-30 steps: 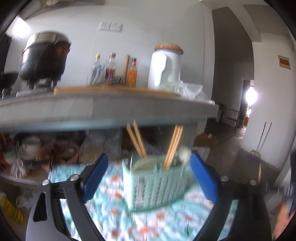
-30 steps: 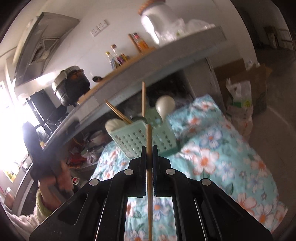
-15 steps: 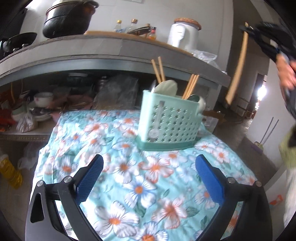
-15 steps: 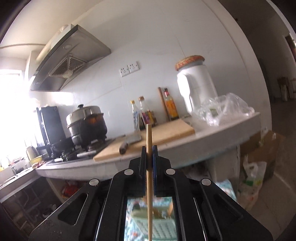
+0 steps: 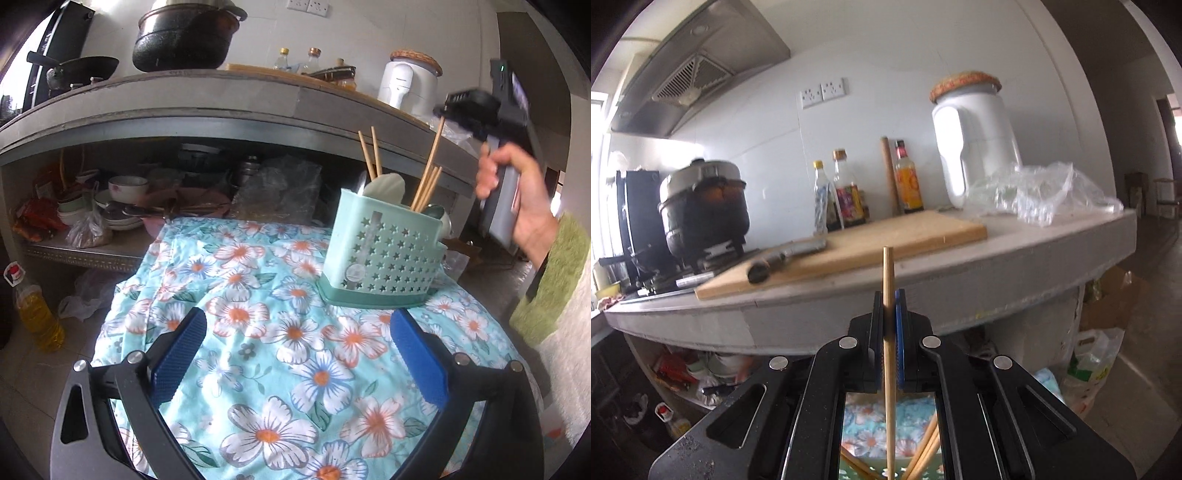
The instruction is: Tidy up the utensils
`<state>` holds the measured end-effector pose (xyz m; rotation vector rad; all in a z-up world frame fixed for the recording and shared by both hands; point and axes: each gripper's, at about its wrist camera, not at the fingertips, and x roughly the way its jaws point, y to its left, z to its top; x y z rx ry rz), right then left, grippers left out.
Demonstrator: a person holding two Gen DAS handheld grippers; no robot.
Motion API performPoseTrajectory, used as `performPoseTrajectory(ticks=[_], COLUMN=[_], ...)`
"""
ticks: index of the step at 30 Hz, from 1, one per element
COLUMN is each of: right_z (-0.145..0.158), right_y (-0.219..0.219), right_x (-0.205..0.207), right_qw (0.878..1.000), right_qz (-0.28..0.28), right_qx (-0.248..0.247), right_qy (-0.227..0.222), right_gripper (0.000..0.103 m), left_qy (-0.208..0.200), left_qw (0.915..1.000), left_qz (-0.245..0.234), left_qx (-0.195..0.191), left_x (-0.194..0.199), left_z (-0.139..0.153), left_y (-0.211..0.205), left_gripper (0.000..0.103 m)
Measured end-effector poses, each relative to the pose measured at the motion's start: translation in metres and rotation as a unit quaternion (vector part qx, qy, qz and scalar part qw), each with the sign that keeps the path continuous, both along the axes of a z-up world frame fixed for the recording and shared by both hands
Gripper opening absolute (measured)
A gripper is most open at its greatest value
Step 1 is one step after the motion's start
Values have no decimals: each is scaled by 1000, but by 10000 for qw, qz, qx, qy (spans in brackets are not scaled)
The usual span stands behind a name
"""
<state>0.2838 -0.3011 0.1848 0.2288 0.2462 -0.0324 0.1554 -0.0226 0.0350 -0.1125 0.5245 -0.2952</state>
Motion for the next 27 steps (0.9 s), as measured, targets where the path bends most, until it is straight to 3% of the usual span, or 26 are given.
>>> performPoseTrajectory(ticks=[4, 6, 8, 11, 16, 22, 27], right_z=[-26, -29, -28, -21, -27, -79, -123], right_y=[8, 11, 10, 5, -5, -2, -9], right_x=[4, -3, -13, -40, -101, -151, -184], right_qw=[9979, 9963, 9959, 9969, 9978, 9870, 9750], right_qz=[438, 566, 611, 581, 337, -341, -722], right_qx=[-102, -234, -284, -284, -302, -821, -574], right_qy=[465, 597, 602, 457, 485, 1339, 2019], right_gripper=[6, 15, 45, 65, 73, 78, 80], left_qy=[-15, 2, 4, 11, -68, 171, 267], left_qw=[9997, 9994, 9992, 9986, 9951, 9922, 9874], left_qz=[259, 331, 389, 499, 769, 899, 1027], left_qx=[28, 36, 79, 177, 620, 845, 1177], left_x=[0, 0, 0, -1, -2, 0, -3], left_z=[1, 2, 3, 6, 12, 8, 9], left_y=[1, 0, -2, -6, -19, -36, -51], left_gripper=[97, 97, 97, 97, 97, 97, 97])
